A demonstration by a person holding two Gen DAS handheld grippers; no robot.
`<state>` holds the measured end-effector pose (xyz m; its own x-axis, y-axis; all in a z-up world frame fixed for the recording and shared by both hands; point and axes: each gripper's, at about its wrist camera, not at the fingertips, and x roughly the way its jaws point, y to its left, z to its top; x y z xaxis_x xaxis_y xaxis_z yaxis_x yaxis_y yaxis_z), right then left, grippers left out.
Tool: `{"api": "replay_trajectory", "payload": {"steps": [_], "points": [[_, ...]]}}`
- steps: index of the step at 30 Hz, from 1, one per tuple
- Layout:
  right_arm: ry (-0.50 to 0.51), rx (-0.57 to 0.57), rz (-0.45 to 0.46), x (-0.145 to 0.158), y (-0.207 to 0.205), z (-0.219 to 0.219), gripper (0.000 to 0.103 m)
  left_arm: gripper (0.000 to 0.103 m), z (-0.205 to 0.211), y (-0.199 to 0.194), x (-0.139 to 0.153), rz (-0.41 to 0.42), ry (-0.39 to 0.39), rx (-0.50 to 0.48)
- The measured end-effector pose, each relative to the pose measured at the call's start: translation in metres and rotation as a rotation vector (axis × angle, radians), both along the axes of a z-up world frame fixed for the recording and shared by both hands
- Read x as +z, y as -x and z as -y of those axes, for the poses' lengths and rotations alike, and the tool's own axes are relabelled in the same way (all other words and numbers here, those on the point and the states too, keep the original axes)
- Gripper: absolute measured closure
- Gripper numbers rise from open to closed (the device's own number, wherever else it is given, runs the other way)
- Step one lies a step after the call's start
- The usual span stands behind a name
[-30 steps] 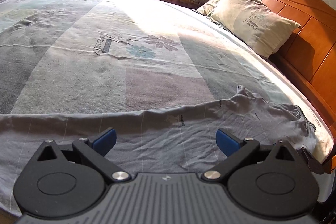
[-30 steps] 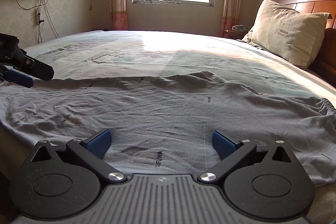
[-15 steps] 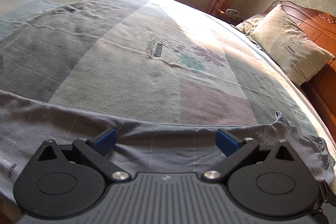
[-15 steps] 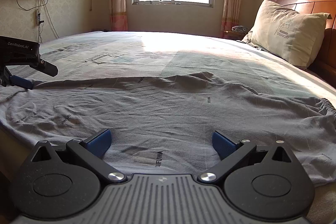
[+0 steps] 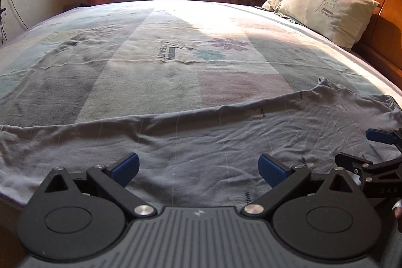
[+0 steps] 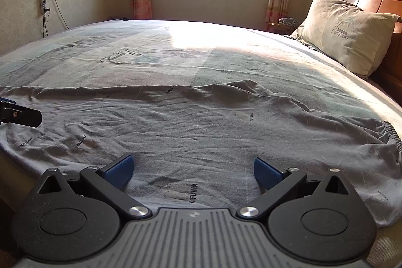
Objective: Fold clothes
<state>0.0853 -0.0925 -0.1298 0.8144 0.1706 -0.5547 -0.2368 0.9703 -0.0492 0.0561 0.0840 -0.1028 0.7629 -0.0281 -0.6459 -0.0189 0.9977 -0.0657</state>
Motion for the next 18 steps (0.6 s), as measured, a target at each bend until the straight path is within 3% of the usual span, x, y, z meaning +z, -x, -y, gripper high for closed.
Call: {"api": "replay_trajectory", "payload": {"steps": [4, 7, 10, 13, 18], "points": [[0.042, 0.16, 0.05, 0.012, 0.005, -0.038, 0.0, 0.002, -0.023, 0.004, -0.007, -0.039, 0.065, 0.076], [0.07, 0.228, -0.023, 0.001, 0.003, -0.061, 0.0, 0.002, -0.037, 0.016, -0.015, -0.058, 0.147, 0.109], [-0.021, 0.179, -0.042, -0.008, 0.006, -0.056, 0.0, 0.002, -0.047, 0.024, -0.007, -0.047, 0.185, 0.112], [-0.006, 0.181, -0.022, -0.009, 0.012, -0.056, 0.0, 0.002, -0.066, 0.023, -0.003, -0.012, 0.176, 0.168], [-0.008, 0.162, -0.027, -0.009, 0.014, -0.058, 0.0, 0.002, -0.098, 0.029, -0.013, -0.015, 0.28, 0.249]]}}
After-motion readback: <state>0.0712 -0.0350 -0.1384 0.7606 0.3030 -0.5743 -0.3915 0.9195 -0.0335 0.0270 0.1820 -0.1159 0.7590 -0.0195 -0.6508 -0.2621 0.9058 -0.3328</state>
